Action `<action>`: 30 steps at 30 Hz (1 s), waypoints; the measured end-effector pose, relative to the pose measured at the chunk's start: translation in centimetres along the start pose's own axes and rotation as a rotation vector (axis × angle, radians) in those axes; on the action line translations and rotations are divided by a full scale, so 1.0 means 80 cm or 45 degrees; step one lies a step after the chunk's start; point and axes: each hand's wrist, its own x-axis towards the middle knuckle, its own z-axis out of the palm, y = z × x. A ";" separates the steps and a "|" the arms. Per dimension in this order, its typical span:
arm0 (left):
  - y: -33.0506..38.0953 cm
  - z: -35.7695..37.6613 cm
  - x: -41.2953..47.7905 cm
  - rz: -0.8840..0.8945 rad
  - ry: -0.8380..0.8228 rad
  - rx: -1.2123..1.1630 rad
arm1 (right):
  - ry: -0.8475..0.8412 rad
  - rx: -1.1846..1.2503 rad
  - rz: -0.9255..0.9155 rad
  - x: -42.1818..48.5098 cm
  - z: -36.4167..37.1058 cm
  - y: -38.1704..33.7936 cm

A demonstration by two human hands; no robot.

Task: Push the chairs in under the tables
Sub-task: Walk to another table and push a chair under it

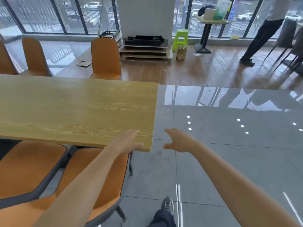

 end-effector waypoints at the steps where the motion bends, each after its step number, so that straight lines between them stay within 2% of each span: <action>1: 0.009 -0.004 0.024 0.004 0.014 0.007 | 0.011 -0.015 -0.006 0.017 -0.012 0.015; 14: 0.112 -0.125 0.329 -0.035 0.166 -0.050 | 0.008 -0.126 -0.066 0.261 -0.220 0.191; 27: 0.200 -0.243 0.621 -0.378 0.293 -0.289 | -0.078 -0.225 -0.362 0.540 -0.420 0.364; 30: 0.212 -0.278 0.681 -0.453 0.324 -0.247 | -0.062 -0.255 -0.439 0.605 -0.477 0.388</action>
